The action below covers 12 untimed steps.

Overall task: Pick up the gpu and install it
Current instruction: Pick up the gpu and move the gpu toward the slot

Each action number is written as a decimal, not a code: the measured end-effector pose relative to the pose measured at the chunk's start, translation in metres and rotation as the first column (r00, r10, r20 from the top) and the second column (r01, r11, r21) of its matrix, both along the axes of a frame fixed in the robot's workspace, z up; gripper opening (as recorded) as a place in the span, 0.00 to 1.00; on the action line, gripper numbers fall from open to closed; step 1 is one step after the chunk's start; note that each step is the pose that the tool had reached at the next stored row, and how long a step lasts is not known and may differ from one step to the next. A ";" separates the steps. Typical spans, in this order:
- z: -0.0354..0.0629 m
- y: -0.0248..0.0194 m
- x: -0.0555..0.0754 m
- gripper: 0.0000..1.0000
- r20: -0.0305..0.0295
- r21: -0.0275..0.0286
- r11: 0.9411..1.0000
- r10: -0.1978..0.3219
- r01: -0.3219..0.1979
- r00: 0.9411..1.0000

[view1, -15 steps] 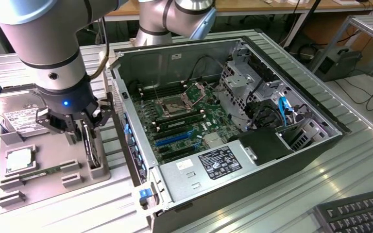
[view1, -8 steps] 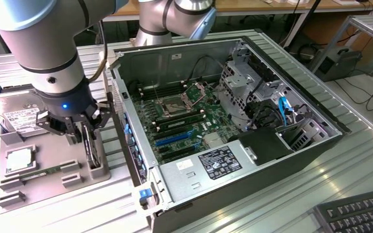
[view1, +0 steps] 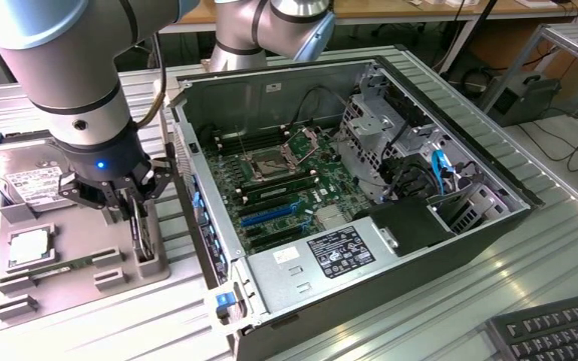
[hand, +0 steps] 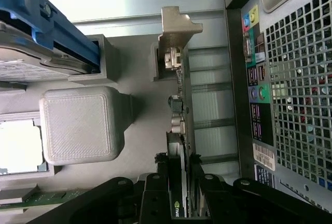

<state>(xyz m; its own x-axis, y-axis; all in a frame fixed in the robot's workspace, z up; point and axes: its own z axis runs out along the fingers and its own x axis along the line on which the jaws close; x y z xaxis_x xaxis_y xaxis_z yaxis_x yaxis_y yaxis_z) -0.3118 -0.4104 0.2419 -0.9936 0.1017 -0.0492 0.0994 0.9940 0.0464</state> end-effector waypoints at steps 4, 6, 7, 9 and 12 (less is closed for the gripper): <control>-0.0001 0.0000 0.000 0.27 0.000 0.000 1.000 0.000 0.000 1.000; -0.0002 0.0001 0.000 0.27 0.000 0.001 1.000 0.006 -0.006 1.000; -0.0002 0.0001 0.000 0.27 0.000 0.001 1.000 0.013 -0.013 1.000; -0.0002 0.0000 0.000 0.27 0.000 0.001 1.000 0.030 -0.030 1.000; -0.0002 0.0000 0.000 0.27 0.000 0.002 0.999 0.050 -0.050 0.999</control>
